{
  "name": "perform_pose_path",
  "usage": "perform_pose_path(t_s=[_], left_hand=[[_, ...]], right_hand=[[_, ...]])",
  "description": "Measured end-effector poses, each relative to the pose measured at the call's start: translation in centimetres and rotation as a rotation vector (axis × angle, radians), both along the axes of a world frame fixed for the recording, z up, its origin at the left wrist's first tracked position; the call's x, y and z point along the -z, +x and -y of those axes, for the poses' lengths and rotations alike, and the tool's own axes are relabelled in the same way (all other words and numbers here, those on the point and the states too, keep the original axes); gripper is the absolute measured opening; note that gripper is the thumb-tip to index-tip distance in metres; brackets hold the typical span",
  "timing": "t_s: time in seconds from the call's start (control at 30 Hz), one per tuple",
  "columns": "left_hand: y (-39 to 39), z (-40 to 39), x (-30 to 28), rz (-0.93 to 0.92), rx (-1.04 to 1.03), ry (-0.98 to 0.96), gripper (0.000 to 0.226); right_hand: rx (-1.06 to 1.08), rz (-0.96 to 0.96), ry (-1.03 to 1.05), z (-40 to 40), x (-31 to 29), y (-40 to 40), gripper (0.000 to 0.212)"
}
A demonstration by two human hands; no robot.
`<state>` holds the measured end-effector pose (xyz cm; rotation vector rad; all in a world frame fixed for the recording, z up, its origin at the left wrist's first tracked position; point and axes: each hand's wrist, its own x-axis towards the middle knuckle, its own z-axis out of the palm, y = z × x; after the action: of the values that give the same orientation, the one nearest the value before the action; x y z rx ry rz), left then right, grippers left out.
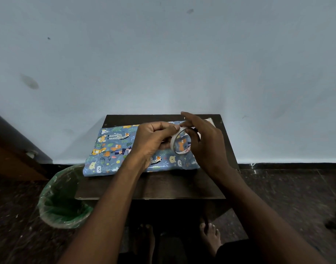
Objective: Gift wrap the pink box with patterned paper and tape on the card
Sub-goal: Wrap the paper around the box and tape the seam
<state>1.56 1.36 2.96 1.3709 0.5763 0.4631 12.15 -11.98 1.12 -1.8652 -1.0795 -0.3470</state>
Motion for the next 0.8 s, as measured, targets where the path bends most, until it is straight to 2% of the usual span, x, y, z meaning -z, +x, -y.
perform_pose_path(t_s=[0.1, 0.2, 0.33, 0.47, 0.57, 0.8], left_hand=[[0.1, 0.1, 0.2, 0.053, -0.062, 0.143, 0.013], [0.1, 0.3, 0.2, 0.115, -0.078, 0.191, 0.011], [0.1, 1.4, 0.3, 0.131, -0.094, 0.123, 0.013], [-0.1, 1.8, 0.7, 0.113, -0.137, -0.001, 0.011], [-0.5, 1.6, 0.8, 0.066, -0.051, 0.009, 0.018], [-0.6, 1.3, 0.6, -0.014, 0.058, -0.040, 0.024]], right_hand=[[-0.007, -0.073, 0.012, 0.2, -0.4, -0.1, 0.039], [-0.047, -0.205, -0.011, 0.3, -0.6, -0.3, 0.024], [-0.150, -0.385, -0.094, 0.6, -0.7, -0.6, 0.030], [-0.177, -0.464, -0.107, 1.1, -0.8, -1.0, 0.030], [-0.201, -0.517, -0.079, 1.3, -0.8, -1.3, 0.031], [-0.172, -0.519, -0.047, 1.5, -0.8, -0.9, 0.033]])
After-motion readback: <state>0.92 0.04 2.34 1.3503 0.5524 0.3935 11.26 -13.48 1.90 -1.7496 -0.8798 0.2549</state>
